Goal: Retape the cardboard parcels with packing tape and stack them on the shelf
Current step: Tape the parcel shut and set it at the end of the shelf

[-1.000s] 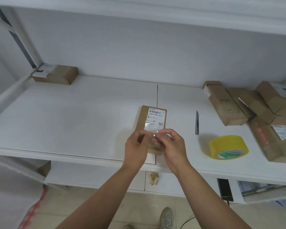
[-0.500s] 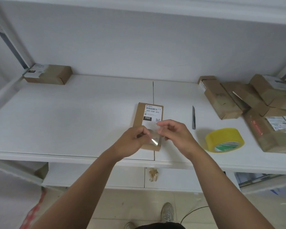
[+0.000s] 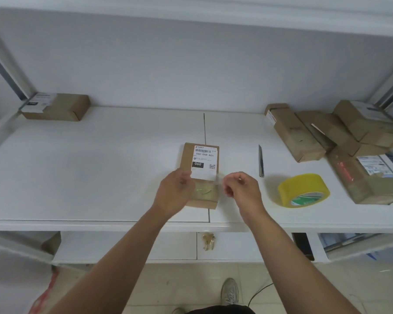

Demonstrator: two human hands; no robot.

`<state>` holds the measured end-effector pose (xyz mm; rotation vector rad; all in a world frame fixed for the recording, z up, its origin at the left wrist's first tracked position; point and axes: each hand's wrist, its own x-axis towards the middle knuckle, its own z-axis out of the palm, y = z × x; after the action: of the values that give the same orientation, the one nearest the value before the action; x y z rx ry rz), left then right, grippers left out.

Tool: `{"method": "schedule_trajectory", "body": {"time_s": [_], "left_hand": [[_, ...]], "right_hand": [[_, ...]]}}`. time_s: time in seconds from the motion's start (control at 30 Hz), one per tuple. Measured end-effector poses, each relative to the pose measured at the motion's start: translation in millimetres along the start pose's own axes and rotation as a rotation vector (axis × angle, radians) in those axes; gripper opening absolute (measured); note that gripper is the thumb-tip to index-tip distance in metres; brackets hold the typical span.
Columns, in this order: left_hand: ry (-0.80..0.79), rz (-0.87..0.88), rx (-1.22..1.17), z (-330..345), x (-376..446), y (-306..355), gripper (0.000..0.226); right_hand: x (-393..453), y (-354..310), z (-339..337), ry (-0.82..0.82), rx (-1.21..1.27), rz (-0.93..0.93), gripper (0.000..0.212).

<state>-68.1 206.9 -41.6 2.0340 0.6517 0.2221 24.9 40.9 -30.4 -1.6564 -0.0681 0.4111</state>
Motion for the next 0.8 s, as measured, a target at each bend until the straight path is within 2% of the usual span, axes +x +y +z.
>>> {"method": "schedule_trajectory", "body": {"time_s": [0.13,0.4,0.5,0.7,0.8], "left_hand": [[0.032,0.297,0.307,20,-9,-38,0.050],[0.112,0.487,0.296,27,-15,-49,0.042],[0.146,0.505,0.302,29,-16,-53,0.044],[0.111,0.495,0.440,30,-17,-47,0.029],[0.114,0.506,0.458,33,-16,-48,0.035]], "right_hand": [[-6,15,9,-0.018,0.075,0.109,0.007],[-6,21,20,-0.013,-0.009,0.087,0.005],[-7,25,24,0.030,-0.057,0.073,0.005],[-8,34,28,0.092,-0.129,0.011,0.006],[-8,36,27,0.113,-0.164,-0.010,0.007]]}}
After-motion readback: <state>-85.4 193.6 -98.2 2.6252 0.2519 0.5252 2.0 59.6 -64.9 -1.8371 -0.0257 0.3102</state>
